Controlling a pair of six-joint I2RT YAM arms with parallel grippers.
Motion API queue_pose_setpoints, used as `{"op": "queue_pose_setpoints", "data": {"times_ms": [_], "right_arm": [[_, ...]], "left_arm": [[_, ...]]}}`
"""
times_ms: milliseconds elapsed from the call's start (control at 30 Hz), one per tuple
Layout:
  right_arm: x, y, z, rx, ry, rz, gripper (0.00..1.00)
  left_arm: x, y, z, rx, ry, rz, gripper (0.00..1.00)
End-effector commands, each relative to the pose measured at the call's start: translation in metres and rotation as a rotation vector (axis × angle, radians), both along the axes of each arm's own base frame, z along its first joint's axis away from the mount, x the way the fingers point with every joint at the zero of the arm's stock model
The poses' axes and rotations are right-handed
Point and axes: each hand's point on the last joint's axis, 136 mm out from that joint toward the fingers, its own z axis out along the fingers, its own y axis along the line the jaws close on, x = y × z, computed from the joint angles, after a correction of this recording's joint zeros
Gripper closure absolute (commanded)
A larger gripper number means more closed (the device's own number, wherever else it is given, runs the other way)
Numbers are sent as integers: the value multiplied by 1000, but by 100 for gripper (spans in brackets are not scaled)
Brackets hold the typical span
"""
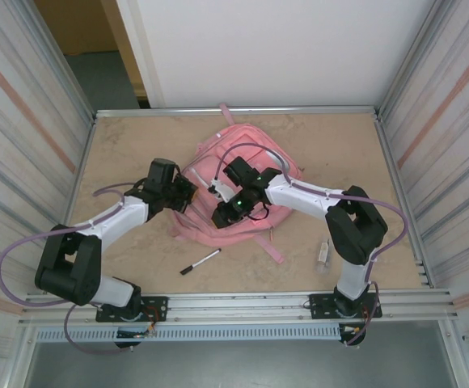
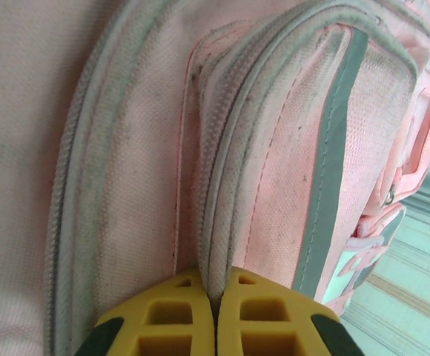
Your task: Pack the student bag
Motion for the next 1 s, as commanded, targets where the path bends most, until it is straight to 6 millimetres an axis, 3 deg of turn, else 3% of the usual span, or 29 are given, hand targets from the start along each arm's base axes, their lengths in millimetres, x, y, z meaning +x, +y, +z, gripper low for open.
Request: {"op": "queue_pose_setpoints", "data": {"times_ms": [0,67,133,233,333,467,567,733,833,967], "right_arm": [[15,7,7,16,-59,-12,85],[13,4,10,9,-76,-4,81],[13,0,21,26,-120,3,70],[20,-14,40,33,-240,-17,58],[37,-40,50,-3,-373,-86,50],[61,-80,46,-100,-469,-179,44],[66,-105,40,-180,-535,-170,41],[41,-97,49,13,-727,122,40],[30,-91,60,138,-888,270,39],[46,-89,61,132,-1095,343,38]], "left_arm": [[-9,-11,3,-33,12,-22,100],[-9,-11,2,-31,12,-21,100],[-9,-11,2,-29,11,-28,100],[-4,-14,8,2,-33,-77,82],[1,-16,13,46,-52,-173,70],[-5,-17,15,61,-39,-264,60],[-27,-14,16,71,3,-300,56],[-82,-9,28,192,29,-379,49],[-107,-26,32,214,16,-489,49],[-120,-60,36,292,-54,-635,50]]}}
